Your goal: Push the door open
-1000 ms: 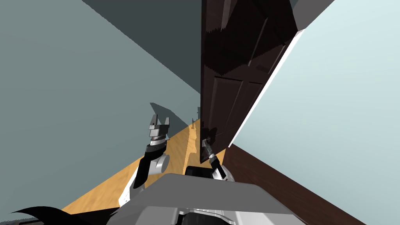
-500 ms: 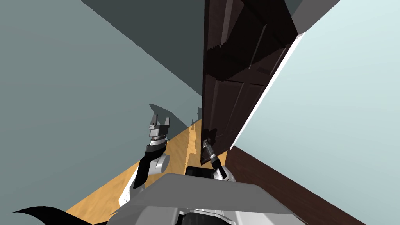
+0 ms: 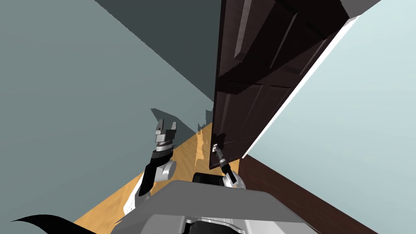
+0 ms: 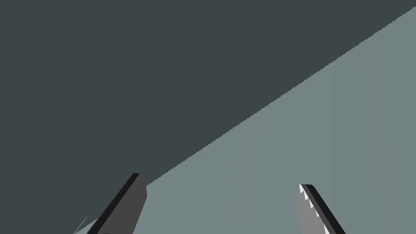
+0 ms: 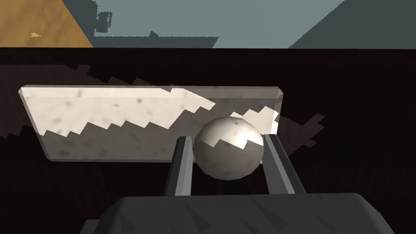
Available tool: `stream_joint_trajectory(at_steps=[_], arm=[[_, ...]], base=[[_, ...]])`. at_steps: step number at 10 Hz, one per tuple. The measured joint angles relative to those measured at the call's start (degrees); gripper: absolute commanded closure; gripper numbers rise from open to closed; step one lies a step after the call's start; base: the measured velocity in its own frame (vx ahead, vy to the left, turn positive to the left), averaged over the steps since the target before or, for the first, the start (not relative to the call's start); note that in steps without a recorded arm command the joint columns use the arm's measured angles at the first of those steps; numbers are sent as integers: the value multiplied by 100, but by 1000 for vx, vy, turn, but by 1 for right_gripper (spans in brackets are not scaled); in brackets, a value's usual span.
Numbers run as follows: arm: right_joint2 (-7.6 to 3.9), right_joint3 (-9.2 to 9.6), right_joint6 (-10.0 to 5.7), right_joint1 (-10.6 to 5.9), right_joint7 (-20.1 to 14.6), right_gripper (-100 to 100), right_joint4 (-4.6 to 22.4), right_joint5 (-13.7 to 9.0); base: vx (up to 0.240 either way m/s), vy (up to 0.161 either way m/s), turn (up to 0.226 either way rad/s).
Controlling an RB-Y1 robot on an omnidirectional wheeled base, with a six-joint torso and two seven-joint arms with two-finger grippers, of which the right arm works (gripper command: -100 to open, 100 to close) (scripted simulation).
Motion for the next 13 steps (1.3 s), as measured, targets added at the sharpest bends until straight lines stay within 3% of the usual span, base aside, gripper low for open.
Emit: stream_joint_trajectory(at_steps=[3,5,6,8,9,10,11,13], arm=[[-27,-182,165,92,76,100,-198,-37],[35,-309,73,-26,110,100,25,-67],[54,-373,103,34,162,100,-46,-78],[0,-485,210,73,180,100,-167,-103],[-11,-565,122,-22,161,100,-2,-129],[-34,-649,91,-8,164,100,-14,-152],[-22,-753,125,-25,194,-100,-42,-178],[-31,-741,153,-3,186,-100,-93,-185]], base=[[99,79,-31],[90,92,-50],[100,97,-31],[97,101,-52],[91,85,-73],[122,116,-83],[-86,78,-65],[-212,-31,-19]])
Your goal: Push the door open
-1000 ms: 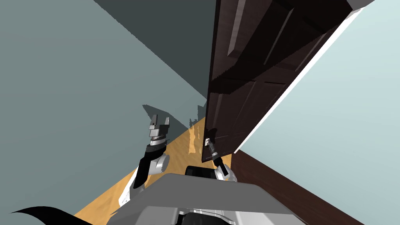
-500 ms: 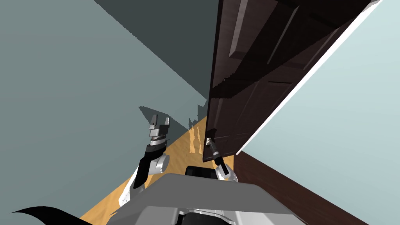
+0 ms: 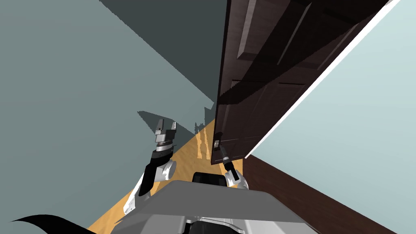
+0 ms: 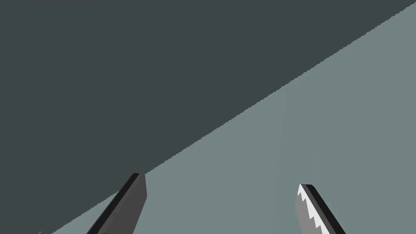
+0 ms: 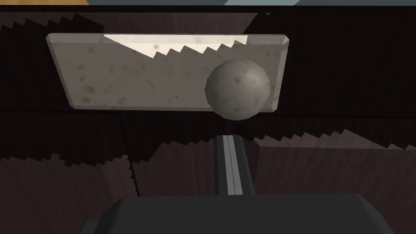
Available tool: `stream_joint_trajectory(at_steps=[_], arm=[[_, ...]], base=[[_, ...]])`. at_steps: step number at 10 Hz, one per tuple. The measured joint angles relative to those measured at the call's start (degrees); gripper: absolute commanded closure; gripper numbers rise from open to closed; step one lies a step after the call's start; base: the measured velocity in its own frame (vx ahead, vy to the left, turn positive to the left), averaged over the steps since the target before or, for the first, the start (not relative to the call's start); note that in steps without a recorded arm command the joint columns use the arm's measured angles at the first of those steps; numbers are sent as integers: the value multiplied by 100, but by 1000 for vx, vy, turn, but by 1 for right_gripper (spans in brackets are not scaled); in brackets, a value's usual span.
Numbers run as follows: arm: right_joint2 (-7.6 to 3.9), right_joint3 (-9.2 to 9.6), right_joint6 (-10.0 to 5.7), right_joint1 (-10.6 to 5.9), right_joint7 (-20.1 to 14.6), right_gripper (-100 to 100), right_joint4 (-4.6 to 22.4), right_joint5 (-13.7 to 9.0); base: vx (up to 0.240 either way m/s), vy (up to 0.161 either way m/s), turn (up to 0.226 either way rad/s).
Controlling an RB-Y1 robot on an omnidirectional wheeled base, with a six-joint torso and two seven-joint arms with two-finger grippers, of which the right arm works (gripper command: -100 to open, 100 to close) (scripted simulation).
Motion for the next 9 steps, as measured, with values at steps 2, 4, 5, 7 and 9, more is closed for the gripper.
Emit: stream_joint_trajectory(at_steps=[2,4,5,7,9], arm=[[11,18,17,24,-12,-100,-35,-4],[59,35,9,14,-35,-100,-7,-15],[93,45,21,36,-42,-100,-44,-18],[83,36,6,41,-38,-100,-24,-22],[62,21,-34,49,-26,-100,-10,-29]], base=[[-252,-1,-39],[-263,-13,-39],[-121,1,-7],[145,33,28],[250,72,27]])
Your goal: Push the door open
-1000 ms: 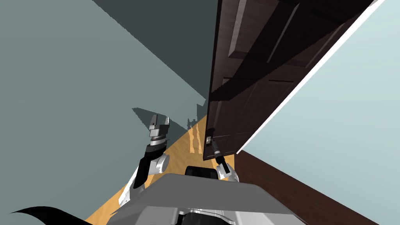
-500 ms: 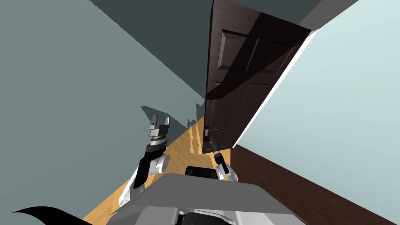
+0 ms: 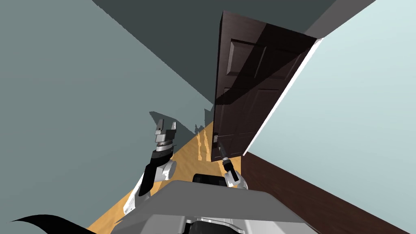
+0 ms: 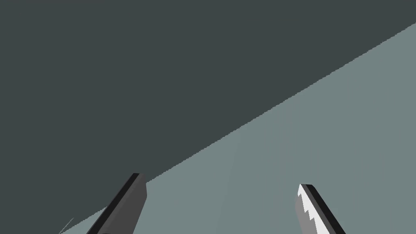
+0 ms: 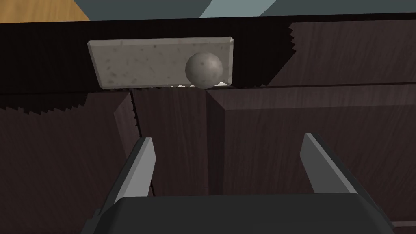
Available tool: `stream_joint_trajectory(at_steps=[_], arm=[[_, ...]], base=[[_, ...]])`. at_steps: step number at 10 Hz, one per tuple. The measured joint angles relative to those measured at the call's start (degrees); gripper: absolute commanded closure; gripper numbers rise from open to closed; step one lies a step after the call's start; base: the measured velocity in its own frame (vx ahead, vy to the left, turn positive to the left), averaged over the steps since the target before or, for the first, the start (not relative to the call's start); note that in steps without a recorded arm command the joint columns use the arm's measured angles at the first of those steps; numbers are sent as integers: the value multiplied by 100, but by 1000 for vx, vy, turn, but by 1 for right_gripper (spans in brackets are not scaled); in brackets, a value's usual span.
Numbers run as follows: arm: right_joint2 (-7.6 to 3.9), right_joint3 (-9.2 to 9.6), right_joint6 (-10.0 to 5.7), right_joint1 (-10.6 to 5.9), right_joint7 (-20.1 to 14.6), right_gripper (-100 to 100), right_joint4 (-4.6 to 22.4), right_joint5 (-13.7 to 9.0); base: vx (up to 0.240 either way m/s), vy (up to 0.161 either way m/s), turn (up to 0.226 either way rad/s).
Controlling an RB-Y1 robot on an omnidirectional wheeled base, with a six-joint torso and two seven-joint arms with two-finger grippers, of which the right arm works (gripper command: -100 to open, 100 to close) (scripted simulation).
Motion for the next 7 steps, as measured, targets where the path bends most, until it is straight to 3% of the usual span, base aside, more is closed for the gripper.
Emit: stream_joint_trajectory(at_steps=[3,4,5,7], arm=[[2,-38,-71,4,22,-100,30,-18],[23,-53,-105,1,30,-100,55,-25],[29,-51,-124,2,30,100,52,-25],[23,-58,-113,-17,30,100,45,-26]], base=[[281,73,37],[123,34,-6],[-25,-5,-4],[-41,-13,11]])
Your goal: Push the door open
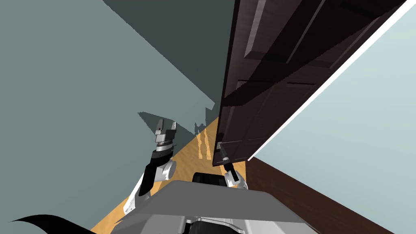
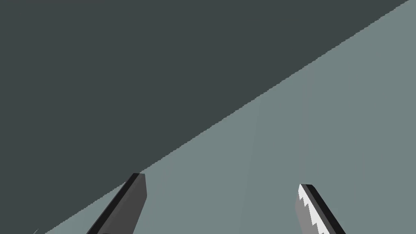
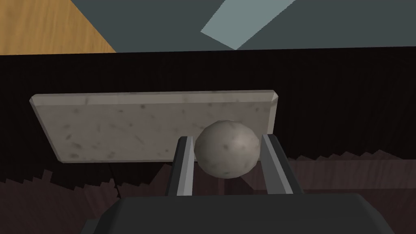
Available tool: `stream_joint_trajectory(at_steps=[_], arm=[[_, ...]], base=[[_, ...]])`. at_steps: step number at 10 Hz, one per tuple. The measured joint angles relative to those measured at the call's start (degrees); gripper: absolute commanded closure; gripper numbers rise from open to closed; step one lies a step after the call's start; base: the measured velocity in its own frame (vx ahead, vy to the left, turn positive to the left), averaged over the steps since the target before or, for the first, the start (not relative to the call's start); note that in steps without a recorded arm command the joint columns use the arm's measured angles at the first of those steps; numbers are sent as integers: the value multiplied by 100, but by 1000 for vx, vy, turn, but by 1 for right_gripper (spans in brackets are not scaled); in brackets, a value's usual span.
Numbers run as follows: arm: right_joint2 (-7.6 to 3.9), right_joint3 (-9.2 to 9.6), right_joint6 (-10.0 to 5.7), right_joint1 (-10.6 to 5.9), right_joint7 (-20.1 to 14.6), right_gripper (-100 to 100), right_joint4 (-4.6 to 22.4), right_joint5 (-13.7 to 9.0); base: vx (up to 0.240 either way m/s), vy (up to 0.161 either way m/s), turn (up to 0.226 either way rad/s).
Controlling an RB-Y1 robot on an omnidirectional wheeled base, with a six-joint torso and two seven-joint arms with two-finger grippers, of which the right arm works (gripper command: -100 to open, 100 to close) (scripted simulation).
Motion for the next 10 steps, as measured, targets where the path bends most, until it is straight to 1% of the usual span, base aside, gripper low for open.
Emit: stream_joint_trajectory(at_steps=[3,4,5,6,7,8,9,10], arm=[[-1,11,23,30,4,100,24,5],[-1,11,25,34,3,100,27,5],[22,-34,2,3,20,100,138,-10],[-12,-71,34,38,16,100,118,-26],[-20,-133,76,47,27,100,85,-48],[17,-232,-9,-91,48,100,295,-84],[-1,-276,19,-40,73,100,156,-97],[9,-349,87,-51,101,100,91,-121]], base=[[-11,-2,-3],[99,64,-43],[174,125,-53],[189,130,-76],[198,131,-67],[151,85,-26],[151,98,-66],[185,148,-91]])
